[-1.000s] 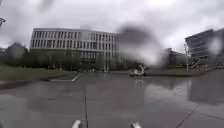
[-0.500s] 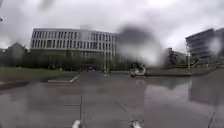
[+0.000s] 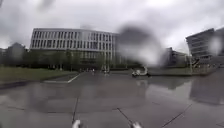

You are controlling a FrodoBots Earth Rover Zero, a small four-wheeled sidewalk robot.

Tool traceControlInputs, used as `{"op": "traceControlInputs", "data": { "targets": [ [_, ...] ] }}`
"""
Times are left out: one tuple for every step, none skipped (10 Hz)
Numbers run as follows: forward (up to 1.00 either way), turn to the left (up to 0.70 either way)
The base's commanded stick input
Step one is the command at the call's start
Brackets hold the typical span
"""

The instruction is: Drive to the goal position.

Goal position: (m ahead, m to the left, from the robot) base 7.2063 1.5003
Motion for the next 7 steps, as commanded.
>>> {"op": "traceControlInputs", "data": {
  "targets": [
    [0.7,0.0],
    [0.7,0.0],
    [0.7,0.0],
    [0.7,0.0],
    [0.7,0.0],
    [0.7,0.01],
    [0.7,0.02]
  ]
}}
